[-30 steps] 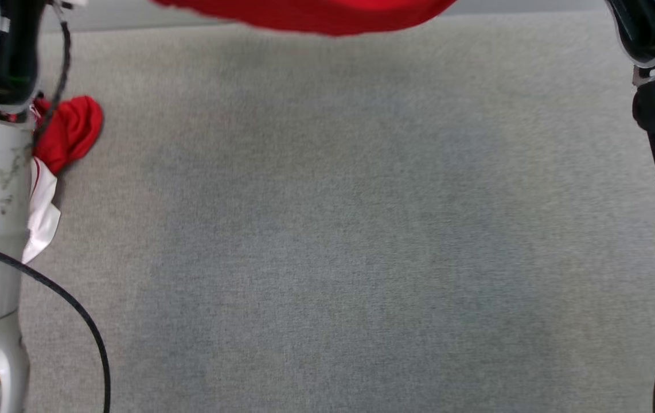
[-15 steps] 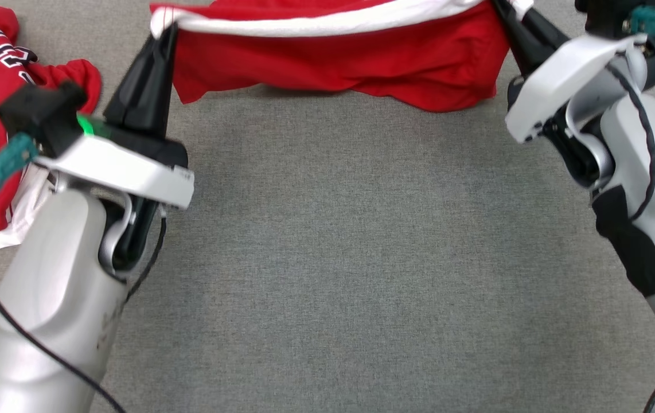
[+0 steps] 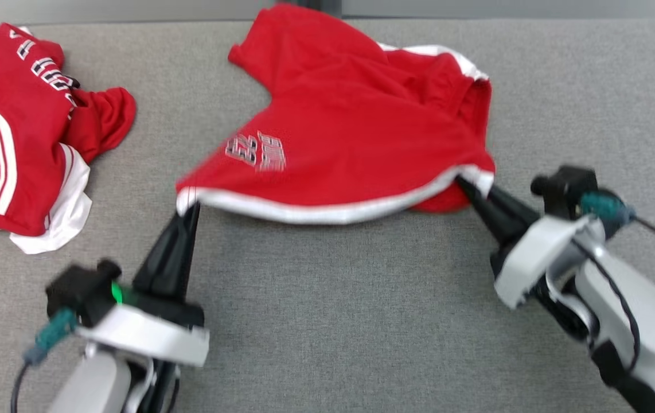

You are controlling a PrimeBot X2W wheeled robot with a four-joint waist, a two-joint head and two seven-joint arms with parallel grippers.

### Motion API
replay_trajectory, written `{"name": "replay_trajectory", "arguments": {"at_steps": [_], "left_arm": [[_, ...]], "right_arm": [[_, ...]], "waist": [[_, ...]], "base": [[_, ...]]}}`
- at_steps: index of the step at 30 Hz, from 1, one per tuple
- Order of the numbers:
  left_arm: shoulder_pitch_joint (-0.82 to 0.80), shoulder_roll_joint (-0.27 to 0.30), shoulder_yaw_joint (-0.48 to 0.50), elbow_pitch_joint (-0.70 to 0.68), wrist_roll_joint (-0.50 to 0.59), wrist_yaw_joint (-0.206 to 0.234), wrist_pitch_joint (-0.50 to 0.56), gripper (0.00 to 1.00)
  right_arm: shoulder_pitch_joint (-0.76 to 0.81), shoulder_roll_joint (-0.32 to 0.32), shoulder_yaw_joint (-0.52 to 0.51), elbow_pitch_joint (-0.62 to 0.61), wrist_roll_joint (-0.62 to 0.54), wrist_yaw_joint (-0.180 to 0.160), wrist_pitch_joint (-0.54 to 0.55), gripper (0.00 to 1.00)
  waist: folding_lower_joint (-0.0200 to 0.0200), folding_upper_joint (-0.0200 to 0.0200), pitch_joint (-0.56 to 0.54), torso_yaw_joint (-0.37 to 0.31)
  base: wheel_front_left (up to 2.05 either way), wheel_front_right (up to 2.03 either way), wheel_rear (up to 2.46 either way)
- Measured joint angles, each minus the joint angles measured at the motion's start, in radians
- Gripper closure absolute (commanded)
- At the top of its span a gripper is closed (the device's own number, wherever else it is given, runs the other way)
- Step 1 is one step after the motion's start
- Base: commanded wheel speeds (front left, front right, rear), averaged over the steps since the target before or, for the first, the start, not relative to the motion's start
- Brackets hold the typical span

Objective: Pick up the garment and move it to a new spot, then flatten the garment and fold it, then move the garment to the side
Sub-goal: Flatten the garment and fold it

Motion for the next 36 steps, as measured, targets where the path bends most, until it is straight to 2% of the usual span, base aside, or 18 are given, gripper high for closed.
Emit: {"name": "replay_trajectory", "arguments": {"at_steps": [5,12,22,29,36], "left_arm": [[0.183,-0.012,0.012,-0.059,-0.020,0.042,-0.005,1.00],[0.363,-0.038,0.016,-0.120,-0.030,0.069,-0.007,1.00],[0.482,-0.016,0.036,-0.239,0.007,0.099,-0.009,1.00],[0.555,-0.001,0.050,-0.344,0.017,0.130,-0.010,1.00],[0.632,0.020,0.066,-0.447,0.027,0.161,-0.009,1.00]], "right_arm": [[0.163,-0.033,-0.044,-0.075,-0.029,0.000,-0.009,1.00],[0.383,-0.019,-0.170,-0.164,-0.105,0.000,0.005,1.00],[0.615,0.051,-0.318,-0.389,-0.198,0.000,0.109,1.00],[0.710,0.073,-0.367,-0.537,-0.223,0.000,0.184,1.00],[0.783,0.064,-0.385,-0.659,-0.228,0.000,0.261,1.00]], "waist": [[0.0000,0.0000,-0.050,0.001],[0.0000,0.0000,-0.113,0.012],[0.0000,0.0000,-0.184,0.041],[0.0000,0.0000,-0.194,0.037],[0.0000,0.0000,-0.175,0.014]], "base": [[0.00,0.00,0.00],[0.00,0.00,0.00],[0.00,0.00,0.00],[0.00,0.00,0.00],[0.00,0.00,0.00]]}}
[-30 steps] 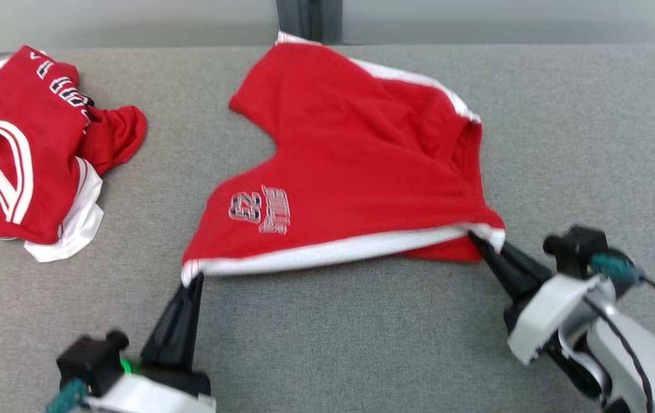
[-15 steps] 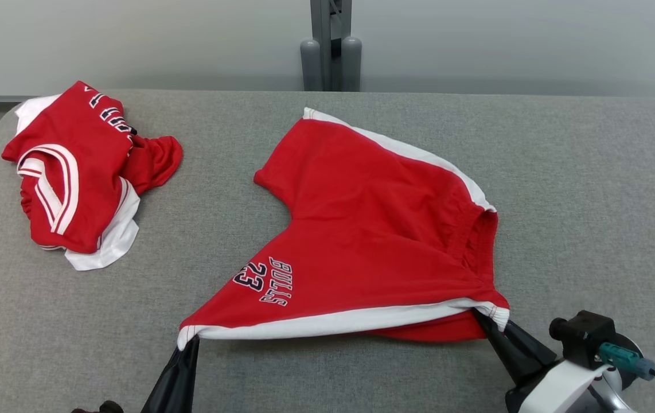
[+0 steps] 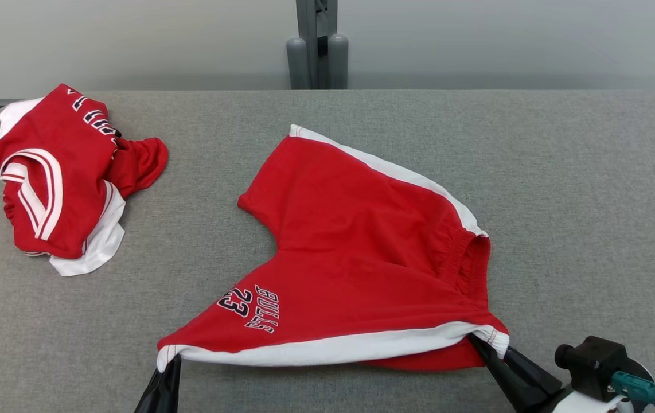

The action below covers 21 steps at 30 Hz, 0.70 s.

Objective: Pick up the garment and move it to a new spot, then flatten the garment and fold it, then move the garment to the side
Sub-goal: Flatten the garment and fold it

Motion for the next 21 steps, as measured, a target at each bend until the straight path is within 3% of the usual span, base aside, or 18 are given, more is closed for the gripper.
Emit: {"name": "replay_trajectory", "arguments": {"at_steps": [6,10,14,21], "left_arm": [[-0.001,0.009,-0.003,-0.031,0.006,0.006,0.020,1.00],[-0.077,0.023,-0.006,-0.002,0.005,-0.016,0.049,1.00],[-0.213,0.048,-0.007,0.112,-0.002,-0.065,0.085,1.00],[-0.411,0.061,-0.007,0.323,-0.019,-0.111,0.135,1.00]], "right_arm": [[0.011,0.006,-0.020,-0.038,0.008,0.000,0.013,1.00],[-0.007,0.026,-0.005,-0.020,0.033,0.000,0.011,1.00],[-0.050,0.044,0.029,0.059,0.057,0.000,-0.004,1.00],[-0.118,0.088,0.035,0.159,0.095,0.000,-0.038,1.00]], "waist": [[0.0000,0.0000,0.006,-0.022],[0.0000,0.0000,0.000,-0.037],[0.0000,0.0000,-0.013,-0.054],[0.0000,0.0000,-0.008,-0.083]], "base": [[0.00,0.00,0.00],[0.00,0.00,0.00],[0.00,0.00,0.00],[0.00,0.00,0.00]]}}
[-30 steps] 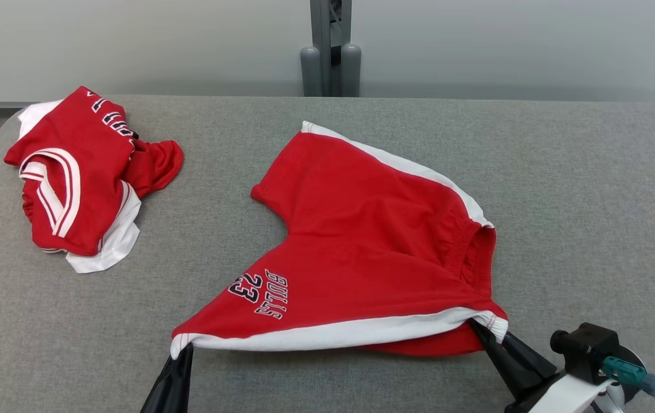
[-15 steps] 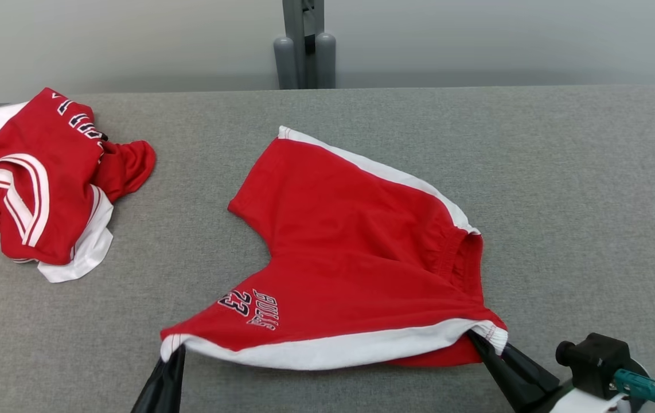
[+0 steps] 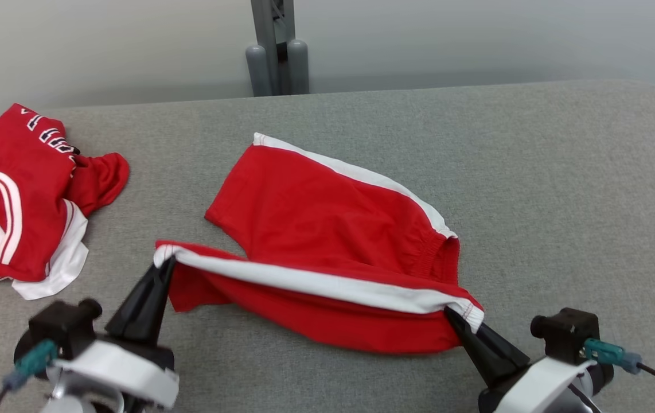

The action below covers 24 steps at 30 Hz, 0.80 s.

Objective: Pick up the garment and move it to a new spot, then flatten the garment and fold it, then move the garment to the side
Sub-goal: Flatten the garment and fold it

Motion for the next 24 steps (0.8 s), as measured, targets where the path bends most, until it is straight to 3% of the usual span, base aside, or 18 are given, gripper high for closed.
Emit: {"name": "replay_trajectory", "arguments": {"at_steps": [11,24], "left_arm": [[-0.380,-0.007,-0.060,0.360,0.009,-0.080,0.108,1.00],[-0.765,-0.025,-0.139,0.714,0.052,-0.117,0.147,1.00]], "right_arm": [[-0.163,0.101,-0.007,0.151,0.011,0.000,-0.018,1.00],[-0.385,0.170,-0.008,0.356,0.020,0.000,-0.092,1.00]], "waist": [[0.0000,0.0000,0.085,-0.065],[0.0000,0.0000,0.245,-0.143]], "base": [[0.00,0.00,0.00],[0.00,0.00,0.00]]}}
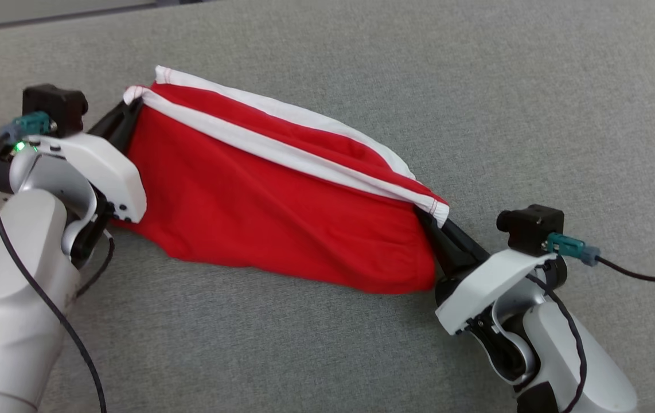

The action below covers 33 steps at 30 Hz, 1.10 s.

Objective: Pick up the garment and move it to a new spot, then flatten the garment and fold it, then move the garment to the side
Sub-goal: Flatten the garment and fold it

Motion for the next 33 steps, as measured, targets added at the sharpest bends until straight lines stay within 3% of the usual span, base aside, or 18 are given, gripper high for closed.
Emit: {"name": "replay_trajectory", "arguments": {"at_steps": [10,11,13,15,16,18,19,27,33], "left_arm": [[-0.153,-0.028,-0.029,0.195,0.004,-0.007,-0.030,1.00],[-0.161,-0.031,-0.032,0.210,0.004,-0.007,-0.032,1.00],[-0.178,-0.037,-0.038,0.238,0.004,-0.007,-0.038,1.00],[-0.194,-0.046,-0.045,0.261,0.005,-0.007,-0.044,0.86],[-0.200,-0.050,-0.049,0.272,0.006,-0.007,-0.047,0.74],[-0.211,-0.060,-0.056,0.294,0.007,-0.008,-0.053,0.25],[-0.216,-0.062,-0.059,0.305,0.006,-0.008,-0.058,0.00],[-0.232,-0.072,-0.076,0.387,-0.004,-0.008,-0.068,0.00],[-0.203,-0.093,-0.098,0.387,-0.030,-0.008,-0.100,0.00]], "right_arm": [[-0.116,0.005,0.077,0.134,0.102,0.000,-0.089,1.00],[-0.126,0.005,0.084,0.146,0.109,0.000,-0.097,0.98],[-0.143,0.005,0.100,0.172,0.123,0.000,-0.110,0.82],[-0.160,0.004,0.114,0.198,0.135,0.000,-0.120,0.75],[-0.166,0.005,0.121,0.209,0.140,0.000,-0.129,0.70],[-0.180,0.006,0.129,0.235,0.148,0.000,-0.141,0.53],[-0.186,0.006,0.133,0.245,0.154,0.000,-0.147,0.00],[-0.221,0.005,0.147,0.325,0.154,0.000,-0.190,0.00],[-0.200,0.004,0.086,0.347,0.111,0.000,-0.214,0.00]], "waist": [[0.0000,0.0000,0.050,-0.035],[0.0000,0.0000,0.051,-0.036],[0.0000,0.0000,0.050,-0.036],[0.0000,0.0000,0.047,-0.036],[0.0000,0.0000,0.046,-0.037],[0.0000,0.0000,0.043,-0.038],[0.0000,0.0000,0.042,-0.039],[0.0000,0.0000,0.022,-0.041],[0.0000,0.0000,-0.016,-0.026]], "base": [[0.00,0.00,0.00],[0.00,0.00,0.00],[0.00,0.00,0.00],[0.00,0.00,0.00],[0.00,0.00,0.00],[0.00,0.00,0.00],[0.00,0.00,0.00],[0.00,0.00,0.00],[0.00,0.00,0.00]]}}
